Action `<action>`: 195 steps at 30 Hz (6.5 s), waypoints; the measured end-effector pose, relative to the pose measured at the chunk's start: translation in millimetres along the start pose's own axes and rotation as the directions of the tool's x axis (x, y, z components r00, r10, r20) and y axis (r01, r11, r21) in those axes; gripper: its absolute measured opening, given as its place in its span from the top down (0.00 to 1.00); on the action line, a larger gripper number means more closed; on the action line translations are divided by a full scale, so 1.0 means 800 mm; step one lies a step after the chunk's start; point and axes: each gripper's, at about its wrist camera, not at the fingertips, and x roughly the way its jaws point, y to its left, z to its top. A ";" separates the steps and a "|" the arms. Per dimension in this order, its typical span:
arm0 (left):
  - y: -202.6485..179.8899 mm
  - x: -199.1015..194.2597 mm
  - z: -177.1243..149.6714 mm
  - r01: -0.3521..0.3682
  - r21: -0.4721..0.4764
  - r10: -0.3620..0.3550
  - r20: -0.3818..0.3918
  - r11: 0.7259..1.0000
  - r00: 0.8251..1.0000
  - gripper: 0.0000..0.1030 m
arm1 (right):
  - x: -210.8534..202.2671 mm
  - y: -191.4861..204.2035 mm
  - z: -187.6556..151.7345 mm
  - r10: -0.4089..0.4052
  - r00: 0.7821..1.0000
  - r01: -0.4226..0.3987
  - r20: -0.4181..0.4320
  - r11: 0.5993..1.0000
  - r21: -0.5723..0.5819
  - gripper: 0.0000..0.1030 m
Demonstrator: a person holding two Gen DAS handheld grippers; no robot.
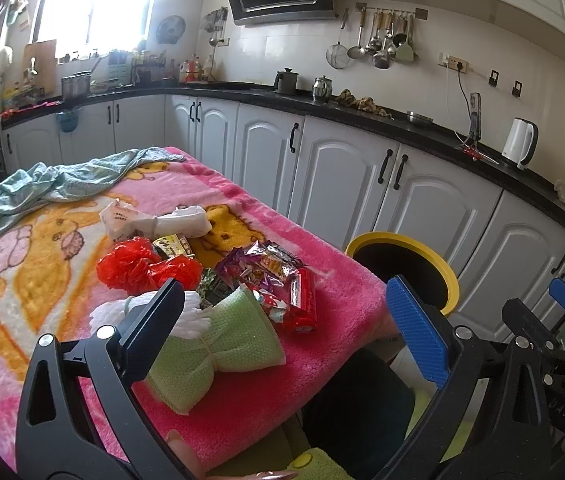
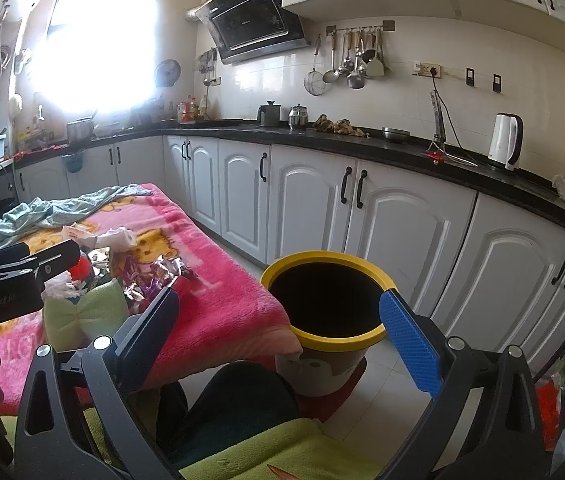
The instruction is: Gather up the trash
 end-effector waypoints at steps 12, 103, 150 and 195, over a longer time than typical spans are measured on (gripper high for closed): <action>0.023 0.002 0.009 -0.019 -0.032 0.019 0.007 0.999 1.000 0.10 | -0.003 0.020 0.007 0.063 0.998 -0.063 0.002 0.996 -0.067 0.06; -0.045 0.178 0.204 0.312 -0.136 -0.317 -0.013 0.940 0.948 0.95 | 0.161 -0.059 0.132 0.340 0.940 -0.340 -0.021 0.940 -0.029 0.90; -0.128 0.334 0.095 0.282 -0.159 -0.317 -0.289 0.946 0.903 0.50 | 0.256 -0.191 0.040 0.068 0.971 -0.047 -0.229 0.994 0.094 0.55; 0.193 0.129 0.074 -0.064 -0.299 0.016 -0.160 0.952 0.987 0.11 | 0.164 0.150 0.020 0.606 0.676 -0.689 -0.418 0.722 -0.067 0.38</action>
